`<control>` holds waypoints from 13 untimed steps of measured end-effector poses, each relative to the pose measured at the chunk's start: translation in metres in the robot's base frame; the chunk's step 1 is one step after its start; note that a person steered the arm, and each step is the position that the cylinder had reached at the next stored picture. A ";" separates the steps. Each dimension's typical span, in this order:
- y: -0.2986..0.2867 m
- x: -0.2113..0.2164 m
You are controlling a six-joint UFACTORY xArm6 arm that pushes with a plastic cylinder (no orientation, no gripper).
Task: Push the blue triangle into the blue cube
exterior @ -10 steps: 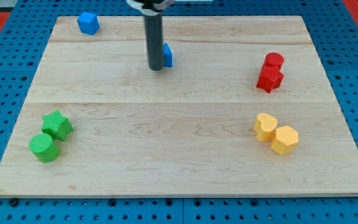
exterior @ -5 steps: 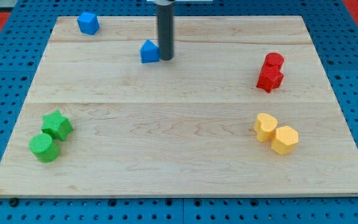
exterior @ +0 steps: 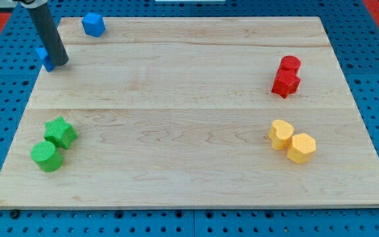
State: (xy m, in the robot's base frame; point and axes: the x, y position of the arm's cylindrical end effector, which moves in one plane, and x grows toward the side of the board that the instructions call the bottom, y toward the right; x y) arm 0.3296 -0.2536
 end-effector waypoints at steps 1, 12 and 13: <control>0.001 0.005; -0.035 -0.037; -0.029 -0.053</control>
